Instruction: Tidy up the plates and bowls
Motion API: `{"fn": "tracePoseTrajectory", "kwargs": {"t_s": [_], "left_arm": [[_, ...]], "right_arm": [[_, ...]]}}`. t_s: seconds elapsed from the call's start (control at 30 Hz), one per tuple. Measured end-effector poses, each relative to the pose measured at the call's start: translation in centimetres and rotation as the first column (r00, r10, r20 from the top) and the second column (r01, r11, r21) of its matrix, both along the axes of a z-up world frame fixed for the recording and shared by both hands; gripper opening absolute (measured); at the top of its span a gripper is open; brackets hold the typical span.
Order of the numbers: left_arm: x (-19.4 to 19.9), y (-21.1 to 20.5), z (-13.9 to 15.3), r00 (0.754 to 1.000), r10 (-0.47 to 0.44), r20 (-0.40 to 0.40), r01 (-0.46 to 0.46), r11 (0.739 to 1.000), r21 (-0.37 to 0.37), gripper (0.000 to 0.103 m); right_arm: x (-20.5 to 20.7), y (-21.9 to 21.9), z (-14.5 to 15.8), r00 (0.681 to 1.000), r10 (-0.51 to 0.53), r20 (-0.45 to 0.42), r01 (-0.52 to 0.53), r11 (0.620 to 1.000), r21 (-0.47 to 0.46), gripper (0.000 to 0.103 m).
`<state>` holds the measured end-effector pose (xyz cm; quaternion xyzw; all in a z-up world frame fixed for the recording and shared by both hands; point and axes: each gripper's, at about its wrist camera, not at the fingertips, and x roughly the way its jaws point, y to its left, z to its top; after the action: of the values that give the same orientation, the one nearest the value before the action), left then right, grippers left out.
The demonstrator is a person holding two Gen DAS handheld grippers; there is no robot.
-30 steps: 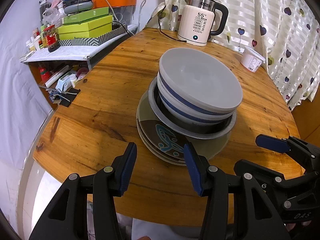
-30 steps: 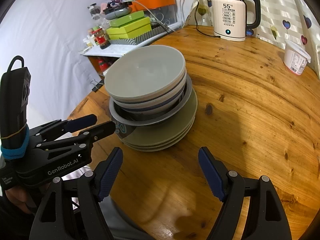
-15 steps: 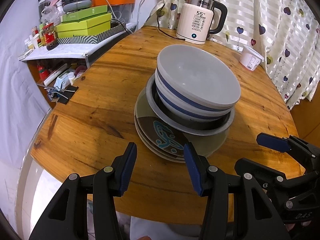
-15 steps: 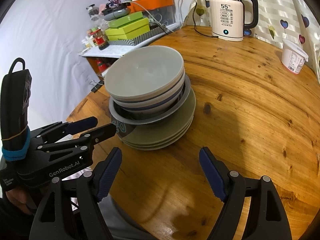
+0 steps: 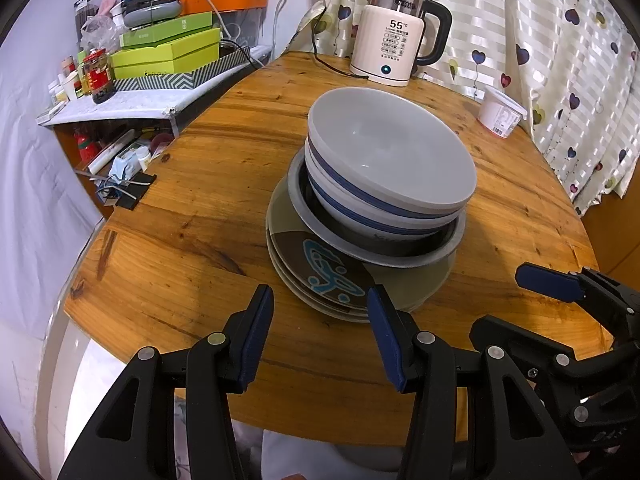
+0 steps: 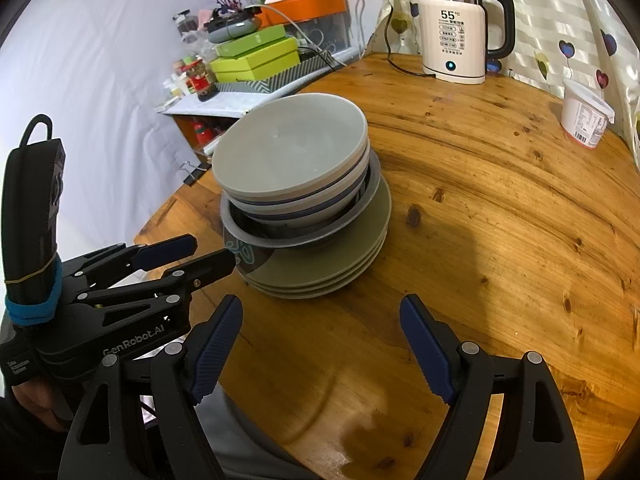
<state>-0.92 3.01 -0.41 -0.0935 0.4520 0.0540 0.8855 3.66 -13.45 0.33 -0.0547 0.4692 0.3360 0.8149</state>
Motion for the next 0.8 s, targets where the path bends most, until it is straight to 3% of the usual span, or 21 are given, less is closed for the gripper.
{"fn": "tracePoseTrajectory", "kwargs": {"t_s": [0.8], "left_arm": [[0.05, -0.01, 0.07, 1.000, -0.007, -0.011, 0.007, 1.000, 0.006, 0.050]], "right_arm": [[-0.28, 0.03, 0.64, 1.000, 0.003, 0.006, -0.003, 1.000, 0.003, 0.082]]}}
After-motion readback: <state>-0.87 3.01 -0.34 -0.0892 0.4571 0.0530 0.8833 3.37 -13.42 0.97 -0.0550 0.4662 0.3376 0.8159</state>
